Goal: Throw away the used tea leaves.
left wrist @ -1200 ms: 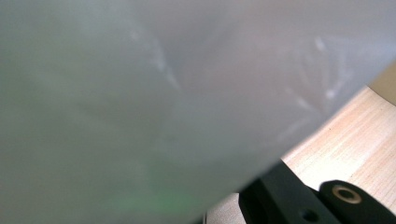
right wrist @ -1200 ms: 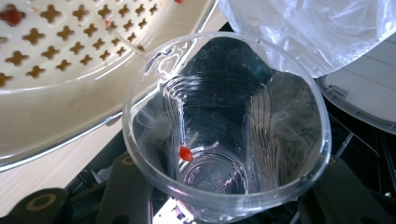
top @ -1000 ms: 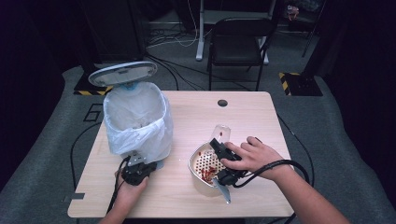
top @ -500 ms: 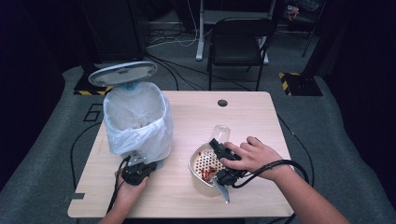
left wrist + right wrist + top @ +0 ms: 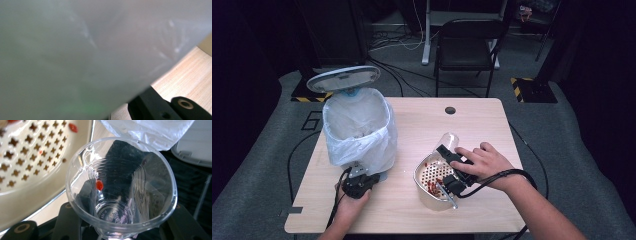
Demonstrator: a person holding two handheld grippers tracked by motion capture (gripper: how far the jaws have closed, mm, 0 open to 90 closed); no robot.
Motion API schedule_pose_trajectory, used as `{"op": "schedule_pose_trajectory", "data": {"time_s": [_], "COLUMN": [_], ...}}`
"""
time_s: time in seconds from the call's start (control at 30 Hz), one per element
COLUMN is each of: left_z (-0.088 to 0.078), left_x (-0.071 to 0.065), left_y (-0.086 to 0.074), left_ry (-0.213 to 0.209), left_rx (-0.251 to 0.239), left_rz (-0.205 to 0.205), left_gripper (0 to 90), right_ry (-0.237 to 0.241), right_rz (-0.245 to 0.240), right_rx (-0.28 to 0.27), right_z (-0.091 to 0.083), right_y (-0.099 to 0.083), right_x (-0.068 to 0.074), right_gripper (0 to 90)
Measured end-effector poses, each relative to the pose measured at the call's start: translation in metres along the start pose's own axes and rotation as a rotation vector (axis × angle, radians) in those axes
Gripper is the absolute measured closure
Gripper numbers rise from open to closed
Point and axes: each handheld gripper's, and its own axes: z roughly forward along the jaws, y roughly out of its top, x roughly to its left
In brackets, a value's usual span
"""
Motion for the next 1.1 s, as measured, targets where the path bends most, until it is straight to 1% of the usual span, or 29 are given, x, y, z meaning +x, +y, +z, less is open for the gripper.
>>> {"op": "schedule_pose_trajectory", "data": {"time_s": [0.03,0.07,0.1,0.13,0.17,0.2,0.3,0.33,0.43,0.47,0.5,0.53,0.57,0.6,0.63,0.67,0.7,0.73,0.8,0.87,1.0,1.03,1.07,1.1], "left_z": [0.001,0.001,0.001,0.001,0.001,0.001,0.001,0.001,0.001,0.001,0.001,0.001,0.001,0.001,0.001,0.001,0.001,0.001,0.001,0.001,0.001,0.001,0.001,0.001], "left_x": [-0.002,-0.002,-0.003,-0.002,-0.002,-0.002,-0.002,-0.002,-0.002,-0.002,-0.002,-0.002,-0.002,-0.002,-0.002,-0.002,-0.002,-0.002,-0.002,-0.002,-0.002,-0.002,-0.002,-0.002], "left_y": [0.000,0.000,0.000,0.000,0.000,0.000,0.000,0.000,0.000,0.000,0.000,0.000,0.000,0.000,0.000,0.000,0.000,0.000,0.000,0.000,0.000,0.000,0.000,0.000], "left_ry": [-0.002,-0.002,-0.001,-0.002,-0.004,-0.004,-0.003,-0.003,-0.003,-0.003,-0.003,-0.003,-0.003,-0.003,-0.003,-0.004,-0.004,-0.004,-0.003,-0.003,-0.003,-0.004,-0.004,-0.004], "left_rx": [-0.018,-0.019,-0.020,-0.020,-0.020,-0.020,-0.020,-0.020,-0.020,-0.020,-0.020,-0.020,-0.020,-0.021,-0.020,-0.020,-0.020,-0.020,-0.020,-0.020,-0.020,-0.020,-0.020,-0.020], "left_rz": [-0.023,-0.031,-0.033,-0.031,-0.030,-0.030,-0.030,-0.031,-0.031,-0.030,-0.030,-0.031,-0.030,-0.031,-0.031,-0.031,-0.030,-0.030,-0.030,-0.031,-0.030,-0.031,-0.030,-0.030], "left_gripper": [90.0,90.0,90.0,90.0,90.0,90.0,90.0,90.0,90.0,90.0,90.0,90.0,90.0,90.0,90.0,90.0,90.0,90.0,90.0,90.0,90.0,90.0,90.0,90.0], "right_ry": [0.007,0.002,0.028,0.040,0.059,0.073,0.105,0.109,0.119,0.117,0.120,0.120,0.119,0.127,0.125,0.122,0.123,0.124,0.125,0.126,0.163,0.166,0.170,0.174], "right_rz": [0.009,0.073,0.092,0.138,0.170,0.212,0.295,0.344,0.417,0.456,0.479,0.517,0.543,0.598,0.626,0.678,0.720,0.774,0.837,0.886,0.993,1.009,1.045,1.065], "right_rx": [-0.015,-0.022,-0.013,-0.017,-0.028,-0.033,-0.054,-0.062,-0.076,-0.081,-0.083,-0.081,-0.083,-0.091,-0.099,-0.109,-0.121,-0.130,-0.148,-0.158,-0.185,-0.194,-0.205,-0.212], "right_z": [0.001,0.002,0.000,0.000,0.001,0.000,0.001,0.002,0.004,0.005,0.006,0.006,0.007,0.007,0.008,0.008,0.008,0.008,0.009,0.010,0.014,0.015,0.015,0.016], "right_y": [-0.002,-0.004,-0.006,-0.007,-0.009,-0.011,-0.017,-0.021,-0.026,-0.029,-0.031,-0.034,-0.035,-0.038,-0.040,-0.043,-0.046,-0.048,-0.051,-0.054,-0.059,-0.060,-0.062,-0.063], "right_x": [-0.003,-0.001,-0.006,-0.007,-0.009,-0.011,-0.016,-0.018,-0.020,-0.021,-0.021,-0.021,-0.021,-0.021,-0.021,-0.021,-0.021,-0.021,-0.022,-0.022,-0.022,-0.023,-0.023,-0.023], "right_gripper": [52.6,52.6,52.6,52.6,52.6,52.6,52.5,52.5,52.5,52.5,52.5,52.5,52.5,52.6,52.6,52.6,52.6,52.6,52.6,52.6,52.7,52.7,52.7,52.7]}}
